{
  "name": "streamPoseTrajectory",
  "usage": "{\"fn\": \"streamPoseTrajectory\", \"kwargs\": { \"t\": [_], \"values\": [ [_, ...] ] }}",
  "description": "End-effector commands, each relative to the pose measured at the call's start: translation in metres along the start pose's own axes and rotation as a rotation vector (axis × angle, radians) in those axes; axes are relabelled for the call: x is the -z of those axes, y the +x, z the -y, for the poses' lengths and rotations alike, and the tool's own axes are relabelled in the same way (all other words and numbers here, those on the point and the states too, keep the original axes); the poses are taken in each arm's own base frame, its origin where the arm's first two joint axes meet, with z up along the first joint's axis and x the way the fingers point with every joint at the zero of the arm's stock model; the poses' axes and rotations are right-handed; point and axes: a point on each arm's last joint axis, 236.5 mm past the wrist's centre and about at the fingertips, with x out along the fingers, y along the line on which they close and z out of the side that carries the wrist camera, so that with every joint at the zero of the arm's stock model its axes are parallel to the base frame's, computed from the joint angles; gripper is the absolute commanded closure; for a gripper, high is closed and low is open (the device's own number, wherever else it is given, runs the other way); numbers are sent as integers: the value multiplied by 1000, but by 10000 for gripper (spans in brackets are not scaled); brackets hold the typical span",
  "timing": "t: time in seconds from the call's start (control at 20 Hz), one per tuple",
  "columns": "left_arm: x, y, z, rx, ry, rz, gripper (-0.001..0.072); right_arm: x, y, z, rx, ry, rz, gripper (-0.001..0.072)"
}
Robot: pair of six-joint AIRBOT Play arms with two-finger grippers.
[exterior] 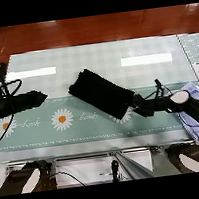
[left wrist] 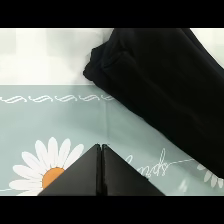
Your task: Fold the shirts.
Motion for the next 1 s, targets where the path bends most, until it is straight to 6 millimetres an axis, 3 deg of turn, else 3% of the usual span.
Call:
{"fn": "streamPoseTrajectory", "kwargs": {
  "t": [0.0,0.1,0.15,0.2,0.25,0.4,0.55,0.65,0.8,0.95],
  "values": [
    [0,1,3,5,5,-1,684,3,31,-12,-19,-15,-150,94],
    [0,1,3,5,5,-1,684,9,50,-19,-1,-48,-220,107],
    [0,1,3,5,6,-1,684,9,58,-26,-1,-83,-238,273],
    [0,1,2,5,6,0,684,5,63,-37,-13,-131,-239,531],
    [0,1,2,4,6,1,684,-4,62,-56,-44,-207,-220,688],
    [0,1,2,4,6,1,684,-45,28,-135,-134,-420,-144,689],
    [0,1,2,4,6,1,683,-93,-42,-210,-96,-613,-4,689],
    [0,1,2,4,6,0,683,-117,-99,-243,-57,-695,98,689],
    [0,1,2,4,6,0,684,-134,-178,-259,-22,-711,179,689],
    [0,1,2,4,5,0,683,-141,-240,-233,40,-644,208,689]
  ]
}}
